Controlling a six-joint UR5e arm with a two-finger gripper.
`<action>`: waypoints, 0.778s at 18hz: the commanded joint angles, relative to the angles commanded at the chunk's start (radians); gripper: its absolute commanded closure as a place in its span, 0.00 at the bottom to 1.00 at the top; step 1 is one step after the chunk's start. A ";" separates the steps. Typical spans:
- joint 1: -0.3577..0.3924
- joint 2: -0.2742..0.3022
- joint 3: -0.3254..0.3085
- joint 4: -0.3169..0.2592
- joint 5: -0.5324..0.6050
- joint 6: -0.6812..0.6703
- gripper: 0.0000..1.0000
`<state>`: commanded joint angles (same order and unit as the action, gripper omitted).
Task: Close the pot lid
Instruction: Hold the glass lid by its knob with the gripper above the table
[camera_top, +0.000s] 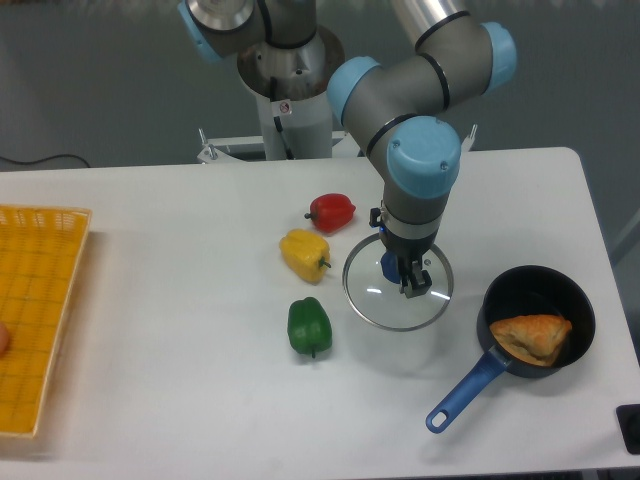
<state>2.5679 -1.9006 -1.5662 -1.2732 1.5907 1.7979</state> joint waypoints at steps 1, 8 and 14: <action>0.000 0.000 0.000 0.000 0.002 -0.014 0.47; 0.008 -0.002 0.002 -0.002 0.002 -0.067 0.47; 0.037 -0.005 0.005 0.000 0.002 -0.109 0.47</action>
<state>2.6047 -1.9052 -1.5616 -1.2732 1.5923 1.6889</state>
